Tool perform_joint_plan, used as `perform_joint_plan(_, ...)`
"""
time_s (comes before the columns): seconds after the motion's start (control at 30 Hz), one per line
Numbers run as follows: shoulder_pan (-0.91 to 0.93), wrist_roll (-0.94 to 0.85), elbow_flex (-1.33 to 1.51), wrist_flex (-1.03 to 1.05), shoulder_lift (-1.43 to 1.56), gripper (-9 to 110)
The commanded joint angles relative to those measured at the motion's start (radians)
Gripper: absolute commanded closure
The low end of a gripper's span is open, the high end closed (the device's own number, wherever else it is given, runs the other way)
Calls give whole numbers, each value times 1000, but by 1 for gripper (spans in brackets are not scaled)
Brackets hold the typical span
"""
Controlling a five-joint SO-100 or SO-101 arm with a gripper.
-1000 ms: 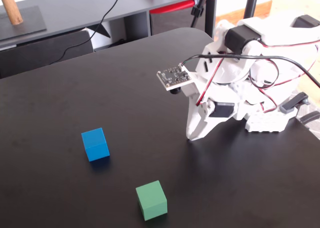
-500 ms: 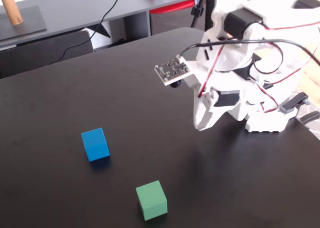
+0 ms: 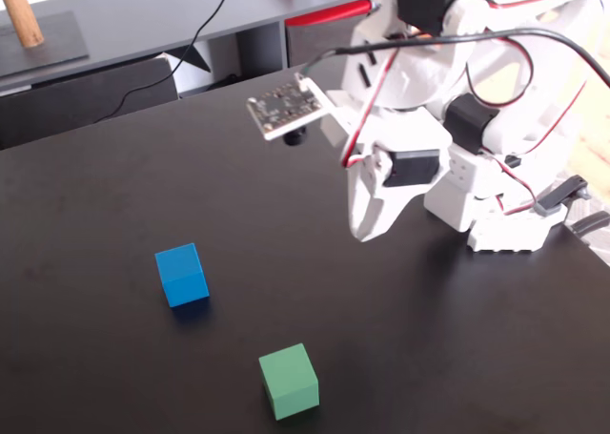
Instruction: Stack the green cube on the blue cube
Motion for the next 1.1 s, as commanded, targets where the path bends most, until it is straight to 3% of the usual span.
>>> perform_joint_plan(0.0,-40,37,-199,25,-107,101)
perform_joint_plan(0.5,-149,161,-713,138,-568,99)
perform_joint_plan(0.7,-133,110,-744,98,-676,97)
perform_joint_plan(1.07,-92,15,-670,18,-749,51)
